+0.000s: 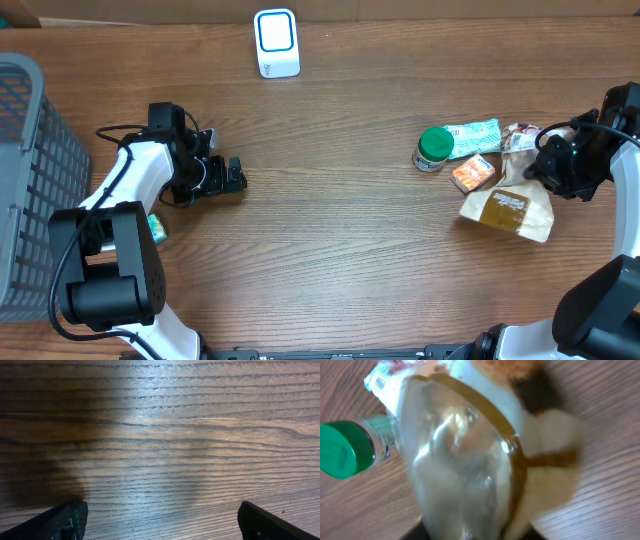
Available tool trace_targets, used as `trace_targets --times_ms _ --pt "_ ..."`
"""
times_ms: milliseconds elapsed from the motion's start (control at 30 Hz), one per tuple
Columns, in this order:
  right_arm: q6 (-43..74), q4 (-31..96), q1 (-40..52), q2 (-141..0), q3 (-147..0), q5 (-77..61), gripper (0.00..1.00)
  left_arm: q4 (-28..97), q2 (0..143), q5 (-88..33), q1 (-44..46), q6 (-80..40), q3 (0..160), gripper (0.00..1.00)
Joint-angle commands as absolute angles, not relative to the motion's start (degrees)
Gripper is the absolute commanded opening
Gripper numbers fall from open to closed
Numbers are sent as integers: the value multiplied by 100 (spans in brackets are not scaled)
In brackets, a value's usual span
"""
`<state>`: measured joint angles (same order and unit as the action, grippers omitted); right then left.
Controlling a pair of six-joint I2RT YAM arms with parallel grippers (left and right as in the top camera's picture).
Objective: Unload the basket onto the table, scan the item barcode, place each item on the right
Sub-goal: 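Carry the snack bag right and lower it beside the jar, then open the right gripper and move it up over the jar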
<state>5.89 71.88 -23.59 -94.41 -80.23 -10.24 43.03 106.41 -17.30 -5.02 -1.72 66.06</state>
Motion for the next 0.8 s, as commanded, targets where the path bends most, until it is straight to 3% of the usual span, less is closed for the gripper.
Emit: trace_targets --times_ms 0,67,433,767 --pt "574 7118 -2366 -9400 -8009 -1017 42 4300 10715 -1717 -523 -128 6681 99" --pt "574 7061 -2364 -9400 -8009 -1017 51 4300 10715 -1717 -523 -128 6683 100" --pt "572 7188 -2366 -9400 -8366 -1168 60 4300 10715 -1717 -523 -128 6681 100" --pt "565 8678 -2084 -9397 -10514 -1627 60 4300 10715 -1717 -523 -128 6683 100"
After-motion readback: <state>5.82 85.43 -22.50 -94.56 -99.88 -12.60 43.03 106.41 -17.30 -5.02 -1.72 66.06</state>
